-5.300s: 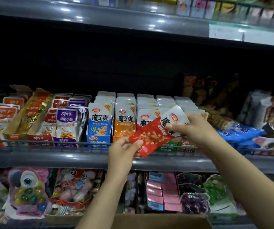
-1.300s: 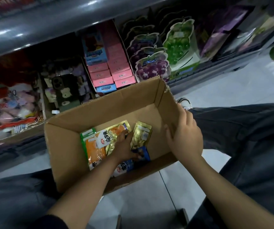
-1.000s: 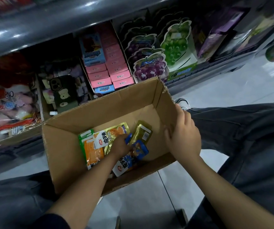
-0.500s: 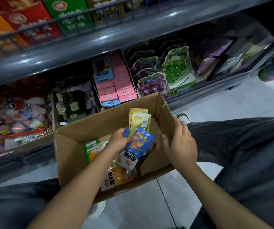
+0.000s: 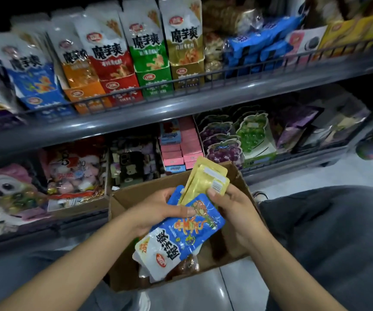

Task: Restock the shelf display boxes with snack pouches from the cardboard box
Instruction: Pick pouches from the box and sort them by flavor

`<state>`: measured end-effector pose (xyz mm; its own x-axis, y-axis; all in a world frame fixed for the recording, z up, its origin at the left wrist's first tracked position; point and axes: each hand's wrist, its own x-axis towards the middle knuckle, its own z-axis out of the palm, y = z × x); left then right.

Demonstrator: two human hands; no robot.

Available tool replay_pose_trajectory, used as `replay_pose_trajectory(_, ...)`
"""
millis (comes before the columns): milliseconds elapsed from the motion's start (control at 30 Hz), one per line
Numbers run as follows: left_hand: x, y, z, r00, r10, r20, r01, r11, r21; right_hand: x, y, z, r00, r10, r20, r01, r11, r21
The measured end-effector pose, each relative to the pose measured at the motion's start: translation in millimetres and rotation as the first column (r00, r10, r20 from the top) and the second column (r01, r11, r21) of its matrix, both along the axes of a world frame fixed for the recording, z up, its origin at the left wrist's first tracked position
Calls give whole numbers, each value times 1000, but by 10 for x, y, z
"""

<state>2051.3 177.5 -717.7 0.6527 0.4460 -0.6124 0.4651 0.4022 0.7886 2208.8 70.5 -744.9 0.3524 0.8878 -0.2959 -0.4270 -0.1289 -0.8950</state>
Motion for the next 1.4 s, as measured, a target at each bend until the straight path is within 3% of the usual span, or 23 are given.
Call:
replay_pose_trajectory(133, -127, -32, 115, 999, 26, 19, -24, 994, -103, -127, 102, 20, 980, -3, -197, 11, 999, 43)
replay_pose_trajectory(267, -148, -102, 92, 969, 224, 105, -196, 954, -225, -131, 202, 88, 978, -80, -194, 84, 996, 14)
replay_pose_trajectory(467, -270, 13, 105, 901, 429, 66, -420, 900, -117, -5, 276, 113, 945, -238, -224, 239, 971, -25)
replay_pose_trajectory(633, -356, 143, 166, 822, 563, 89, -547, 823, -156, 55, 254, 213, 935, -326, -143, 326, 945, -21)
replay_pose_trajectory(733, -364, 179, 188, 816, 553, 169, -498, 821, -278, 81, 209, 258, 945, -322, -63, 322, 947, -17)
replay_pose_trajectory(833, -313, 155, 158, 814, 557, 164, -503, 817, -280, 26, 200, 299, 981, -193, -17, 193, 981, -16)
replay_pose_trajectory(967, -194, 40, 138, 855, 511, 87, -485, 848, -212, -160, 220, 204, 983, -13, 181, 31, 995, -96)
replay_pose_trajectory(1133, -122, -84, 111, 857, 481, 185, -407, 852, -331, -285, 241, 148, 993, 81, 85, -74, 994, -85)
replay_pose_trajectory(1200, -108, -117, 83, 845, 494, 208, -403, 841, -361, -310, 245, 149, 984, 132, 120, -120, 988, -100)
replay_pose_trajectory(1400, -120, -82, 58, 791, 583, 188, -543, 809, -224, -236, 258, 208, 975, -73, 209, 86, 995, -56)
